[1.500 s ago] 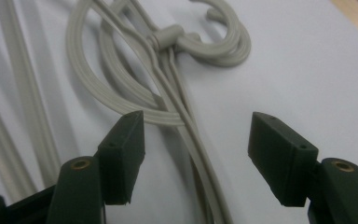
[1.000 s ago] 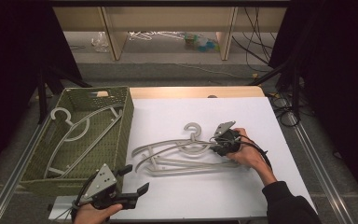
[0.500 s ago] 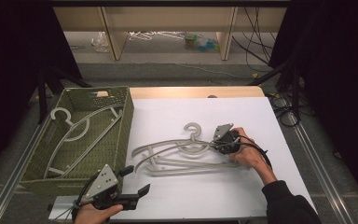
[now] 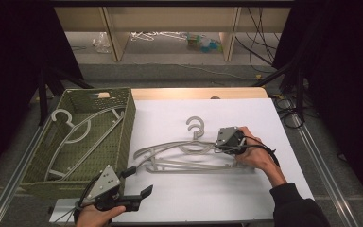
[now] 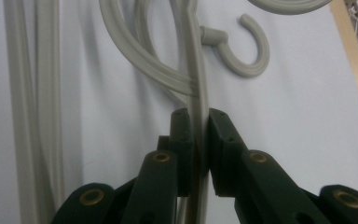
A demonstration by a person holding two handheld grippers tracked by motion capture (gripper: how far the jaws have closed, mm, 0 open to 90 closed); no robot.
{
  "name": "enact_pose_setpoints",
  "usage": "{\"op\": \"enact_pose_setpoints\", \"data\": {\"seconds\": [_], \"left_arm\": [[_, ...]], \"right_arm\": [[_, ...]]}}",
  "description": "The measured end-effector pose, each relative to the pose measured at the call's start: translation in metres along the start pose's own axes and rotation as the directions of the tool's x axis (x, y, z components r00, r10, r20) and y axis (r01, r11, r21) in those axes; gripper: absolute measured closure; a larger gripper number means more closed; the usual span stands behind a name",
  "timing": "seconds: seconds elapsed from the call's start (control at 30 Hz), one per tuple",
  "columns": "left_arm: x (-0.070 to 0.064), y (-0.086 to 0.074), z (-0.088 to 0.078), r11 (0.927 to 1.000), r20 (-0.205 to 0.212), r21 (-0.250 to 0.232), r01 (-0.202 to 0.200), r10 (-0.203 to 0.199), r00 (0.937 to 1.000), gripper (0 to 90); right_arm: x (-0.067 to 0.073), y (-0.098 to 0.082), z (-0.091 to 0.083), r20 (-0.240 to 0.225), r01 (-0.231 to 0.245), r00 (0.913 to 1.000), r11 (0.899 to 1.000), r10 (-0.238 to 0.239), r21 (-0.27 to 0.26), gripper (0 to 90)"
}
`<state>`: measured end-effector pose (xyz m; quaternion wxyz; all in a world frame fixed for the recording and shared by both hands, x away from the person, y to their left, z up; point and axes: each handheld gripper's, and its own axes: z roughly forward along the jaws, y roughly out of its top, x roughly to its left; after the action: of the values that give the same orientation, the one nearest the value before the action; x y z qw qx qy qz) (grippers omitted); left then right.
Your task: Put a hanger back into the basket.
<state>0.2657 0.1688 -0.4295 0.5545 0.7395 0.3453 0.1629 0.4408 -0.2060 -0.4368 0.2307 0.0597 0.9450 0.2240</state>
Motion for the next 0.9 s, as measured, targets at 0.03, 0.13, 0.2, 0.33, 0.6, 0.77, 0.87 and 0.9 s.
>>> {"op": "enact_pose_setpoints", "data": {"seconds": [0.03, 0.13, 0.2, 0.33, 0.6, 0.77, 0.87, 0.9], "left_arm": [[-0.001, 0.002, 0.001, 1.0000, -0.004, -0.001, -0.005, 0.005, 1.0000, 17.8], [-0.004, 0.006, 0.006, 1.0000, -0.001, -0.004, -0.008, 0.008, 1.0000, 18.2], [-0.005, 0.010, 0.013, 0.9997, -0.007, 0.007, -0.022, 0.022, 0.9997, 19.1], [-0.007, 0.026, 0.029, 0.9997, -0.020, 0.000, -0.024, 0.024, 0.9995, 20.5], [-0.001, 0.051, 0.075, 0.9937, 0.044, 0.103, -0.044, 0.039, 0.9983, 24.9], [0.004, 0.057, 0.109, 0.9850, 0.046, 0.169, -0.036, 0.028, 0.9985, 27.1], [0.007, 0.061, 0.122, 0.9847, 0.035, 0.169, -0.044, 0.038, 0.9987, 34.7], [0.007, 0.061, 0.122, 0.9847, 0.035, 0.169, -0.044, 0.038, 0.9987, 35.0]], "right_arm": [[0.000, 0.001, -0.002, 0.009, 0.005, 0.9999, 1.000, -0.005, -0.011, 81.6], [0.002, 0.002, -0.014, 0.018, 0.025, 0.9995, 0.999, -0.025, -0.024, 81.6], [0.004, 0.003, -0.021, 0.020, 0.034, 0.9992, 0.999, -0.033, -0.037, 81.5], [0.009, 0.005, -0.034, 0.024, 0.049, 0.9986, 0.997, -0.048, -0.059, 81.6], [0.022, 0.011, -0.059, 0.053, 0.089, 0.9951, 0.991, -0.084, -0.098, 81.5], [0.027, 0.014, -0.068, 0.052, 0.115, 0.9927, 0.985, -0.109, -0.126, 81.5], [0.030, 0.015, -0.071, 0.049, 0.126, 0.9916, 0.982, -0.120, -0.140, 81.5], [0.029, 0.015, -0.072, 0.051, 0.141, 0.9895, 0.981, -0.135, -0.137, 81.5]]}}
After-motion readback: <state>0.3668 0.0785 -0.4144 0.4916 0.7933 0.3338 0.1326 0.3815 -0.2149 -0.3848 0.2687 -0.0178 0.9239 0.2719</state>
